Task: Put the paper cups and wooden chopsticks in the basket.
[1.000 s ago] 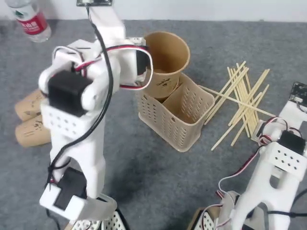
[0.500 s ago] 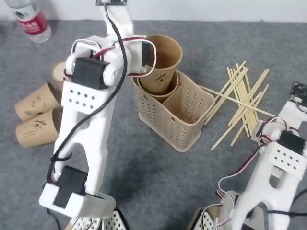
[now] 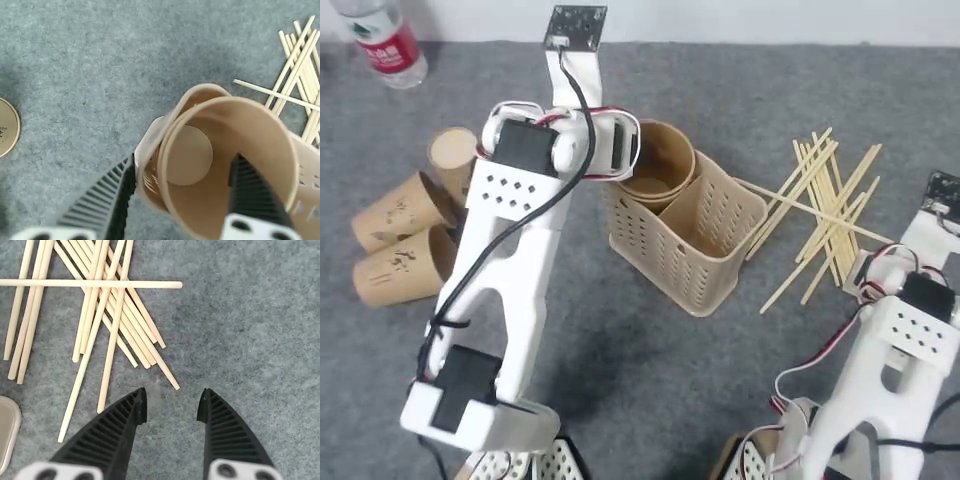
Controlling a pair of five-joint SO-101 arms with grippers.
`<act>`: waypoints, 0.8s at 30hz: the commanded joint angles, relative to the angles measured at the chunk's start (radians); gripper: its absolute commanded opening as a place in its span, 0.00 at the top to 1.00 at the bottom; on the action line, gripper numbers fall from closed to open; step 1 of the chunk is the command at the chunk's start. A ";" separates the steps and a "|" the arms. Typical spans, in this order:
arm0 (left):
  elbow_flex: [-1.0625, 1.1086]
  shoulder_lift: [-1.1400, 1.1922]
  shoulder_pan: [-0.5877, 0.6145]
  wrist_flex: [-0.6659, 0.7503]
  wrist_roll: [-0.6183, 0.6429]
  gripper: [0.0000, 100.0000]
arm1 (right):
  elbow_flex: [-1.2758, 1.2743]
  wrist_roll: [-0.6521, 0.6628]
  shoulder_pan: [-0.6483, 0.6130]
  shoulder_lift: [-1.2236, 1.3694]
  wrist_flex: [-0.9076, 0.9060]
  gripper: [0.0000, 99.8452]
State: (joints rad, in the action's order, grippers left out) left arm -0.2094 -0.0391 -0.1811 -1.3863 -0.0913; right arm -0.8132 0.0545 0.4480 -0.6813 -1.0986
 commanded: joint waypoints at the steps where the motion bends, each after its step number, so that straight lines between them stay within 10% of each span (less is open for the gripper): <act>1: 0.025 -0.003 0.003 0.034 -0.009 0.70 | 0.006 0.009 0.007 0.002 0.021 0.82; 12: 0.277 -0.003 0.103 0.310 -0.011 0.71 | 0.005 0.009 0.007 0.002 0.021 0.82; 19: 0.288 -0.006 0.109 0.315 -0.153 0.99 | 0.005 0.009 0.007 0.002 0.021 0.82; 24: 0.272 -0.018 0.143 0.288 -0.180 0.99 | 0.005 0.009 0.007 0.002 0.021 0.82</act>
State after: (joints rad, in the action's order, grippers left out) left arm 0.0760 -0.0422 -0.0813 -1.0840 -0.2401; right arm -0.8132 0.0545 0.4480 -0.6813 -1.0986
